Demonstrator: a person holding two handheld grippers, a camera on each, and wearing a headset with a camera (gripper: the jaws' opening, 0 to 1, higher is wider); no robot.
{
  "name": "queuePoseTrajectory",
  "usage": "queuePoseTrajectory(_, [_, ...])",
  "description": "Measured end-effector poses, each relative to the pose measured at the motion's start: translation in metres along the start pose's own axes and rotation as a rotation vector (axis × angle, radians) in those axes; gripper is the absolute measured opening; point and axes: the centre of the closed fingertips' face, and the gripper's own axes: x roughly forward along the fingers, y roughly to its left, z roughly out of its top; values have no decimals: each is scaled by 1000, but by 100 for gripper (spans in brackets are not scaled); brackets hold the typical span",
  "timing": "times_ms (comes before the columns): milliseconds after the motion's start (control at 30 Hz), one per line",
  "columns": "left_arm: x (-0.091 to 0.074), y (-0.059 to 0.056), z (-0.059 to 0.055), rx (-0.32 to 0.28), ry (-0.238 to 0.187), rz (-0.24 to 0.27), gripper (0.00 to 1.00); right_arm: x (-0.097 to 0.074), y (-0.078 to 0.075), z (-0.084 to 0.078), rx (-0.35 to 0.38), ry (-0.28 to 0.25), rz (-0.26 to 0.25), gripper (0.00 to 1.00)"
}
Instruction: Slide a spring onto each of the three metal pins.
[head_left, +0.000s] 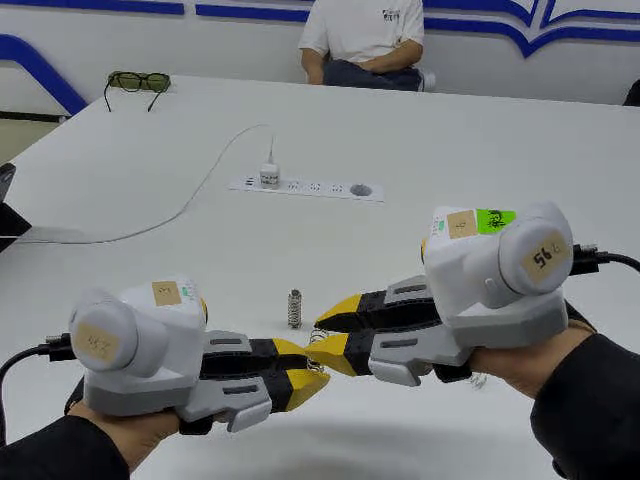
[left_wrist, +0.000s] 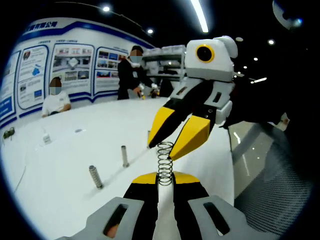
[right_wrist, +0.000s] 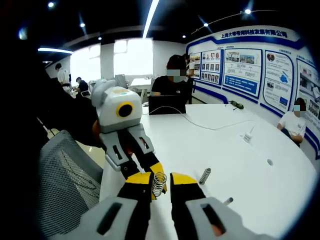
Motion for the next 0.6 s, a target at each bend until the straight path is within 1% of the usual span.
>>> queuePoseTrajectory(133, [0,-1,5,2,-14,0,9,0,-1,0,17,-6,-5,14])
queuePoseTrajectory(300, [2,-1,7,10,-22,0,10,-1,0,1,34,-21,-4,12])
queuePoseTrajectory(600, [1,0,10,23,-21,6,10,-1,-1,4,53,-41,-5,12])
